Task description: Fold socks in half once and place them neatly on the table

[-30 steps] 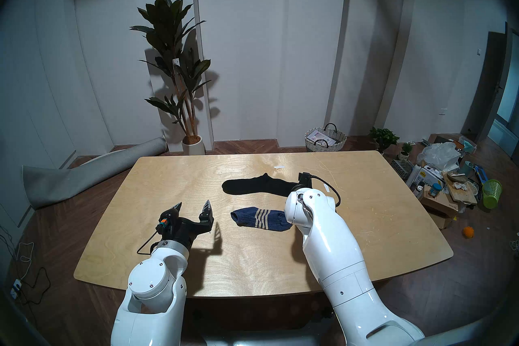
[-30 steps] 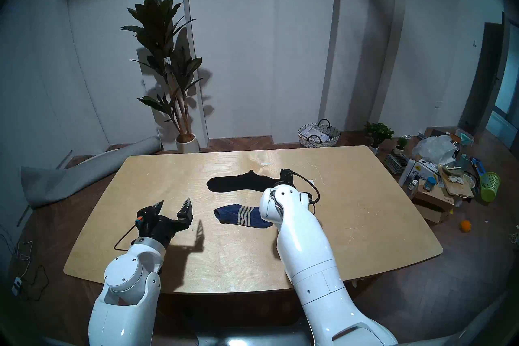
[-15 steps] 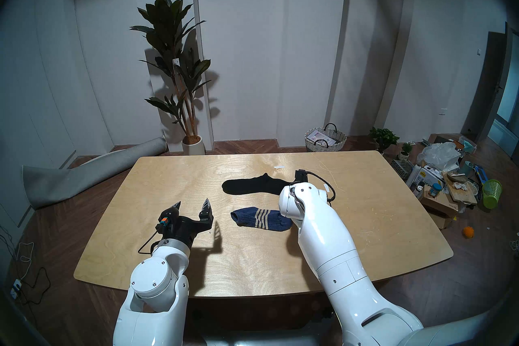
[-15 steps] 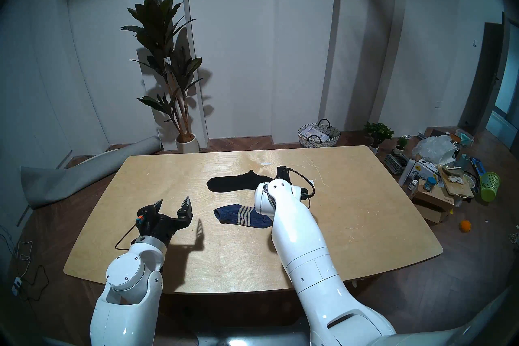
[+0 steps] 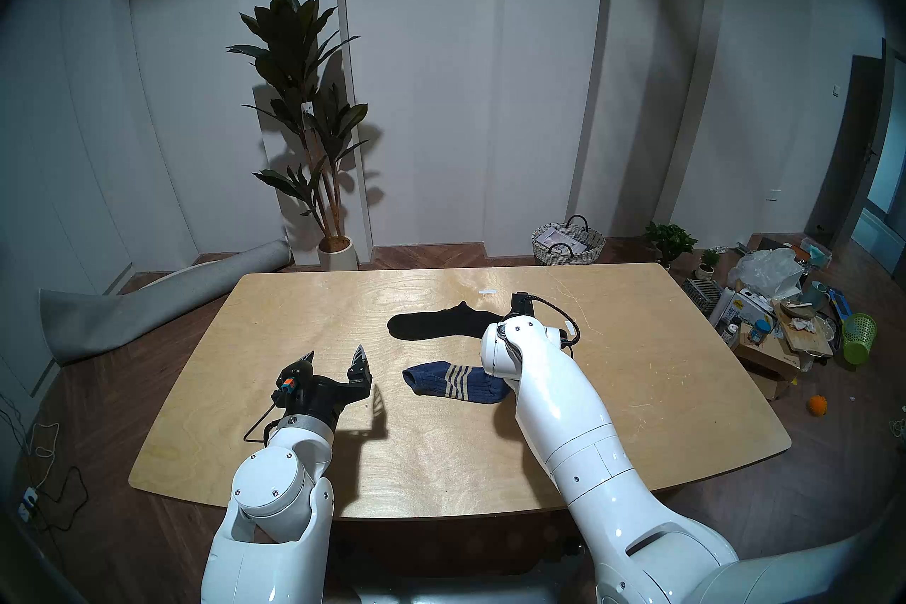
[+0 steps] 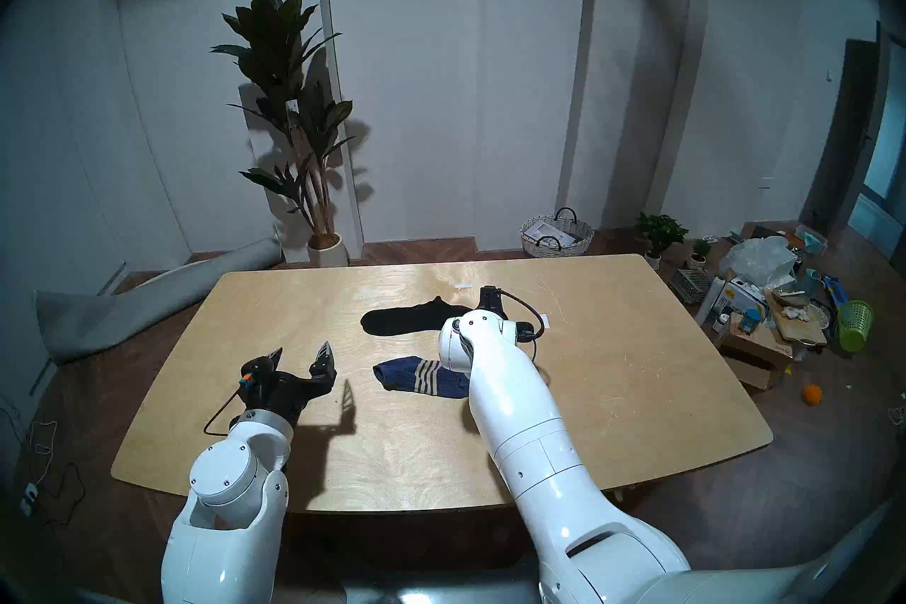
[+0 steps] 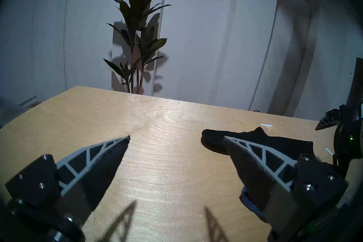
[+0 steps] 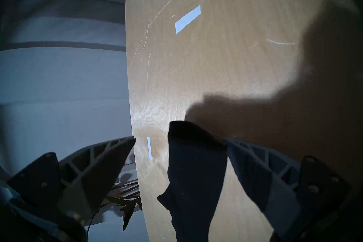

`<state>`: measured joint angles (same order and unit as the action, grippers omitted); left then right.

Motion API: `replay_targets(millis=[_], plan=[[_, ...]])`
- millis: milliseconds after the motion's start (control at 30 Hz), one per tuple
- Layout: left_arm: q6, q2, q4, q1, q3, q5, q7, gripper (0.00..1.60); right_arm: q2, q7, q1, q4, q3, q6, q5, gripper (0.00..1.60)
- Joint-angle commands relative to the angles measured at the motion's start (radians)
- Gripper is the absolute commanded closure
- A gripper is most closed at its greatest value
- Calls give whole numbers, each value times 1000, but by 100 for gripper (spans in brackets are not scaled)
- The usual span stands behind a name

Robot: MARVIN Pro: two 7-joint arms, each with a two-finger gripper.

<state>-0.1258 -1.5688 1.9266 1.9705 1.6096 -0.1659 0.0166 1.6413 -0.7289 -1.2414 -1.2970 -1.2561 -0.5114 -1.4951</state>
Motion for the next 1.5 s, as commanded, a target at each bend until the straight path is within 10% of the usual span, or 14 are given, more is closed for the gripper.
replay_targets(millis=[0,267,433,667,733,1467], plan=[[-5,-2,16,-16,-5,4,6,0,2,15,31,34,-1,20,-10,0],[-3,-6,20,-11,-13,10,19,0,2,-8,51,99,0,37,-12,0],[2,-11,23,-3,-16,13,31,0,-3,-18,59,135,3,52,-17,86],[14,-14,29,9,-20,13,37,0,-8,-14,57,151,4,67,-27,122],[15,-15,30,12,-21,13,40,0,-10,-11,50,140,8,70,-25,158],[42,-28,32,19,-19,10,46,0,-82,136,-66,-83,102,25,74,160]])
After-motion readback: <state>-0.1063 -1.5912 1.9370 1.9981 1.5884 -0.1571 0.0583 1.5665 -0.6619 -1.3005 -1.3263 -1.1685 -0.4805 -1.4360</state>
